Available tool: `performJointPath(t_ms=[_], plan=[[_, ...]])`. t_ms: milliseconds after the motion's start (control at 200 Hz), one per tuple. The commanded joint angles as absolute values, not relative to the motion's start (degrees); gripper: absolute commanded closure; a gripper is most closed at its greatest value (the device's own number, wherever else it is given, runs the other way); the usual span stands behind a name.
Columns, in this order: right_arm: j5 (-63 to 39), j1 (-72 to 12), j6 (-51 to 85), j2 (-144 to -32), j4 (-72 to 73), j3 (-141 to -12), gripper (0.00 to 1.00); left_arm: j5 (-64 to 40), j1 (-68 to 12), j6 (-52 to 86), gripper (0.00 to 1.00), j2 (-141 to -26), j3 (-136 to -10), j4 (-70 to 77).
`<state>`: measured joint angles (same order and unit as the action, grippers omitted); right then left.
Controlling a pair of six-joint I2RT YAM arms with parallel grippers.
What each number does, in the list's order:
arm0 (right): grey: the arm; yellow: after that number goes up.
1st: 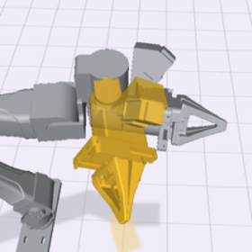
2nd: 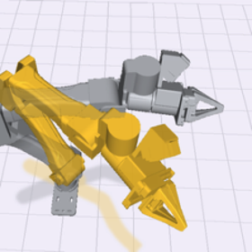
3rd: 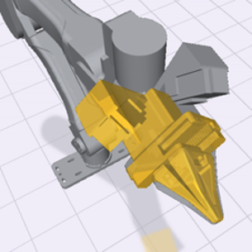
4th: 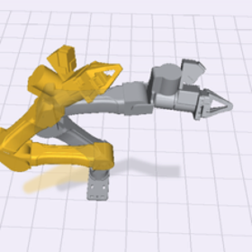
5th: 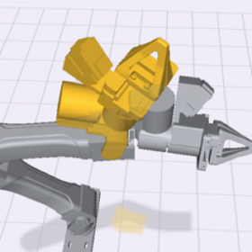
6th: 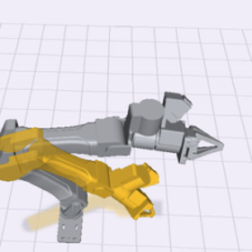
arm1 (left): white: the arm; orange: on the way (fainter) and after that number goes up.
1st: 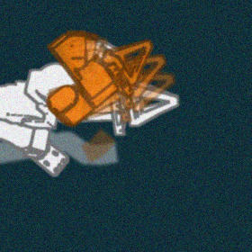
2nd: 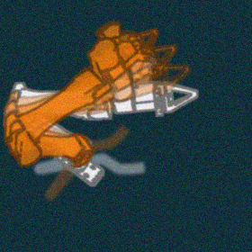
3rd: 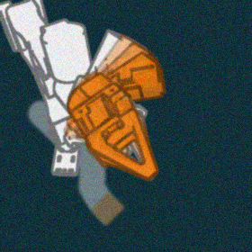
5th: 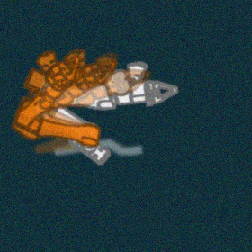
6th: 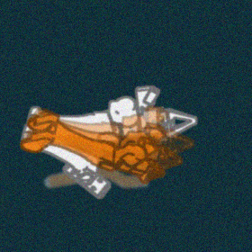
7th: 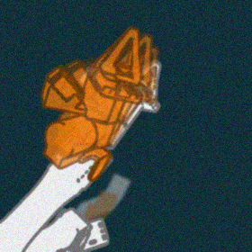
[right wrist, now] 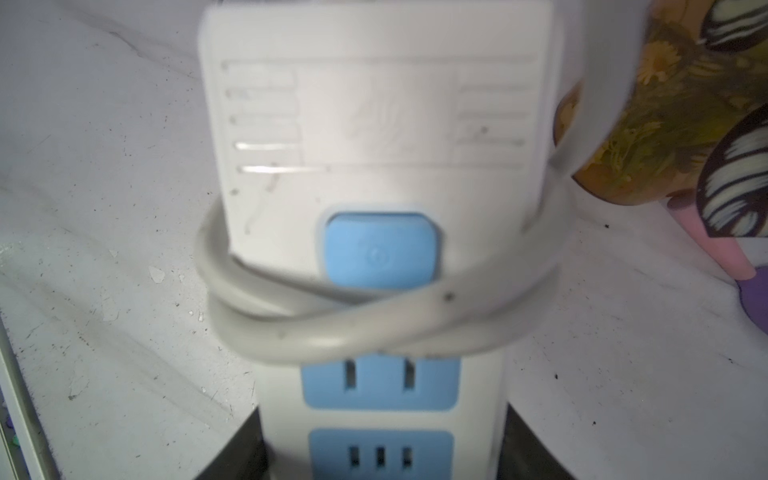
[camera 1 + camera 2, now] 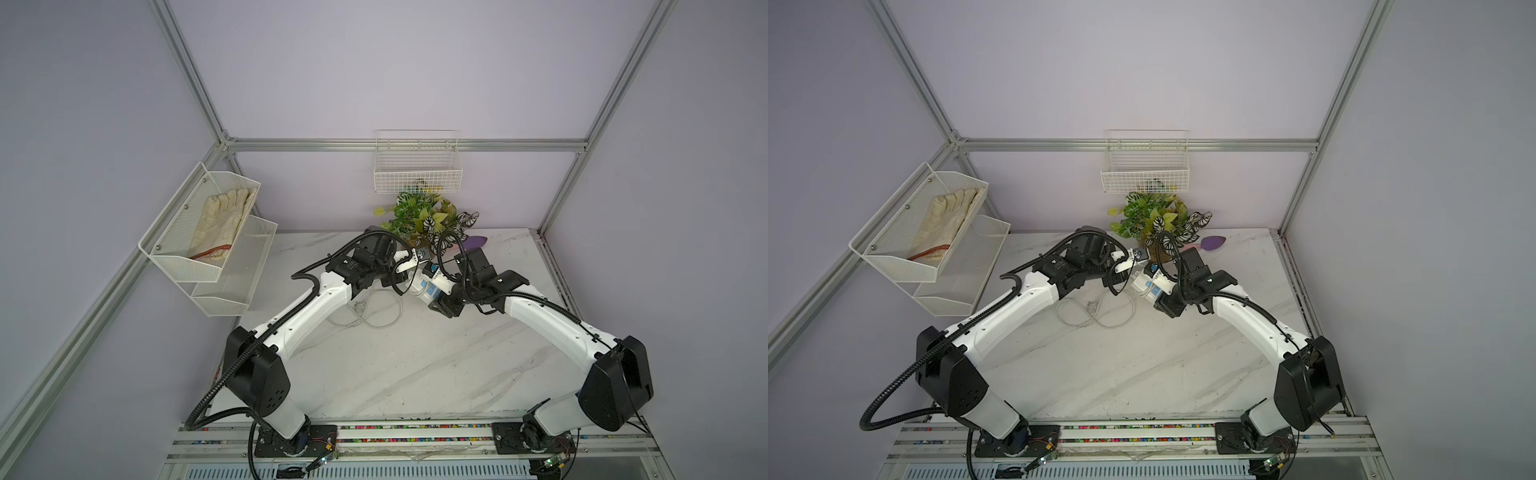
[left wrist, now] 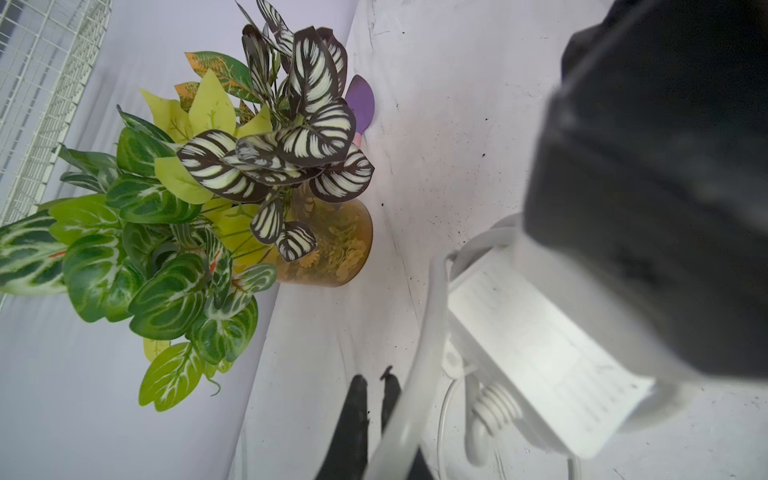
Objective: Wrap the cord around the power strip
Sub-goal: Wrap the power cord around the power strip.
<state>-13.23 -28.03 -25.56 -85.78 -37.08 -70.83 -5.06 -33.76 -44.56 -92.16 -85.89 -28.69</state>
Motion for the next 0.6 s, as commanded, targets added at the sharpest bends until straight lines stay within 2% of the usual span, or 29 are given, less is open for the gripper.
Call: performJointPath(t_ms=[0,220,595], plan=[[-8.5,-25.3,-19.0,-87.2,-37.9,-71.1,1.00,-4.7,-35.0,-42.9,1.00,-84.5,-85.0,-26.8],[-5.3,-23.7,-15.2,-87.9,-35.0,-72.2,1.00,-5.9,-39.0,-40.0,1.00,-84.2,-84.1,-26.7],[-6.6,-20.0,-9.2,-84.4,-28.6,-71.2,1.00,-5.1,-41.6,-33.5,1.00,-84.4,-80.4,-25.3]])
